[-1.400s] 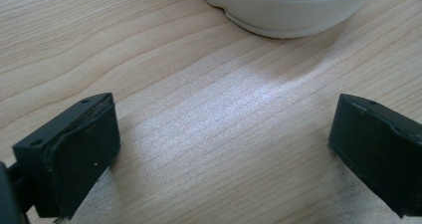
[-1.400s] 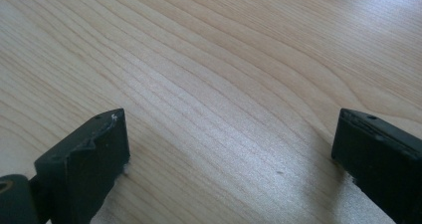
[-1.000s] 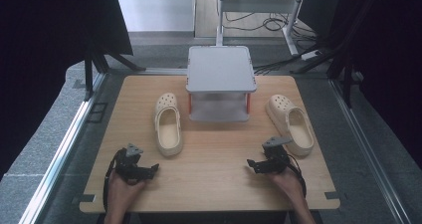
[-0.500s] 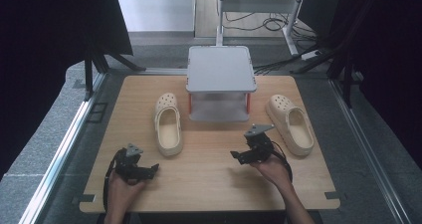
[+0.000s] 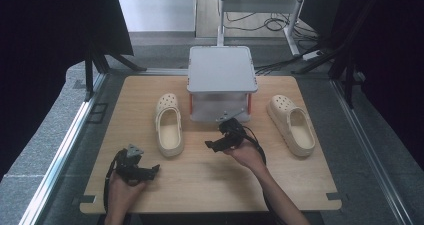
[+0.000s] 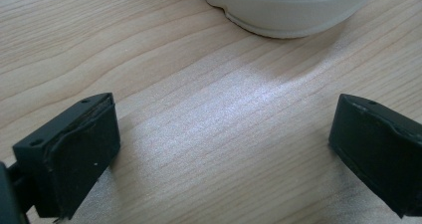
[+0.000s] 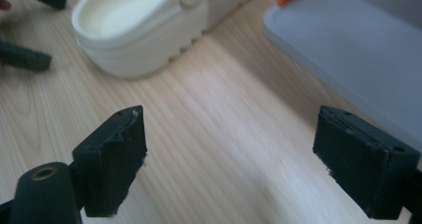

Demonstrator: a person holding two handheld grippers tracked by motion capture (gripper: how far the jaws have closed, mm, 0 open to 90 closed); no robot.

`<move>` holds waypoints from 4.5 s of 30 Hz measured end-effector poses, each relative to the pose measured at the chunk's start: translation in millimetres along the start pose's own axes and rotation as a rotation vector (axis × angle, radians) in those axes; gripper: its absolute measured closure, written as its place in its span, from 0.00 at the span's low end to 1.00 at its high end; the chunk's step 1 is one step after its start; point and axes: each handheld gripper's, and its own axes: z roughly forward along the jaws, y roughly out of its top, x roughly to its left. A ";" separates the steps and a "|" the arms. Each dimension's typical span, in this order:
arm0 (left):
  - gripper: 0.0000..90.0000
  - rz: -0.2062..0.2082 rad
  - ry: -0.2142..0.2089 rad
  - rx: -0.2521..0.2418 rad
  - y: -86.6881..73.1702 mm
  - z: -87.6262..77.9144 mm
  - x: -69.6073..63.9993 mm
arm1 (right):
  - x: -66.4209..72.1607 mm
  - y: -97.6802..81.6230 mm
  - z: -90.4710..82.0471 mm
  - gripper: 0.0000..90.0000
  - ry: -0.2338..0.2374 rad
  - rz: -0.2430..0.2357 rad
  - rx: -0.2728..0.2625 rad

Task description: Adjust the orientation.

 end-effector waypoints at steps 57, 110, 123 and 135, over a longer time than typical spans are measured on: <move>0.00 0.006 -0.006 0.000 0.3 0.4 0.0 | 27.3 94.9 69.0 0.85 -0.032 0.060 0.097; 0.00 0.007 -0.005 0.001 0.4 0.3 0.0 | 62.9 -61.3 -52.3 0.62 0.141 -0.006 0.121; 0.00 0.008 -0.005 0.002 0.4 0.2 0.0 | 27.9 -64.5 -96.3 0.27 0.069 -0.012 0.096; 0.00 0.008 -0.005 0.002 0.4 0.2 0.0 | -29.1 -79.2 -123.0 0.25 -0.137 -0.003 0.073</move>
